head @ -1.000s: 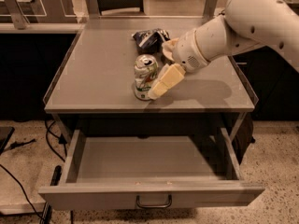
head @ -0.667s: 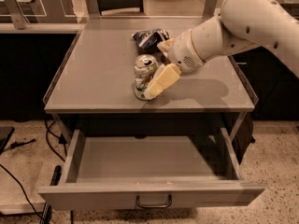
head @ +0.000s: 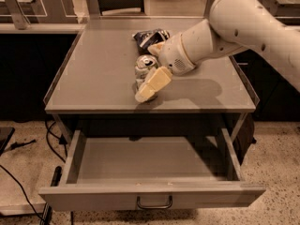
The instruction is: Place 7up can into top drawer
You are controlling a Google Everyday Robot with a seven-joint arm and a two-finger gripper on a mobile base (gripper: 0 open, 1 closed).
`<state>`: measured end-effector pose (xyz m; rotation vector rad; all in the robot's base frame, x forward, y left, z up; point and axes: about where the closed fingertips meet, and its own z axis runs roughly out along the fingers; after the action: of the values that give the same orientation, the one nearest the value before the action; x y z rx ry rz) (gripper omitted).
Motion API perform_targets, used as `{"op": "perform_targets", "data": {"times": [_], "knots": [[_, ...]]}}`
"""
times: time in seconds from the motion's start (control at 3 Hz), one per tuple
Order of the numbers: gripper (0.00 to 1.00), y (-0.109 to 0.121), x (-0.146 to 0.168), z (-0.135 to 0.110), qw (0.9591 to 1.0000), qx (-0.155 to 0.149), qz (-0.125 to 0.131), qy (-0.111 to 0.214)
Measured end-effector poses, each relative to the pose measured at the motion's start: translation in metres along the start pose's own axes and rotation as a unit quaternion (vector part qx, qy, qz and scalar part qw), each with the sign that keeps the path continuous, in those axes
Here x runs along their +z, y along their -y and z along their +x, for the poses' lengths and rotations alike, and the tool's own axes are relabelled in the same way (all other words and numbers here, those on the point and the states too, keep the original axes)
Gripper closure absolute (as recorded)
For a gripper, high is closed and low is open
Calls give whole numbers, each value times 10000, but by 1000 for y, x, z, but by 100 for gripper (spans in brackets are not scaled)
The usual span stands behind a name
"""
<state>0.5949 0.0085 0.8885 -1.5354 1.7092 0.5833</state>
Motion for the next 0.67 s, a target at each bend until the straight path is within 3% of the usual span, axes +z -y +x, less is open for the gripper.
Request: {"op": "perform_targets", "data": {"times": [0.67], "knots": [[46,-3,10,3,10000,-1,-38,-52]]}}
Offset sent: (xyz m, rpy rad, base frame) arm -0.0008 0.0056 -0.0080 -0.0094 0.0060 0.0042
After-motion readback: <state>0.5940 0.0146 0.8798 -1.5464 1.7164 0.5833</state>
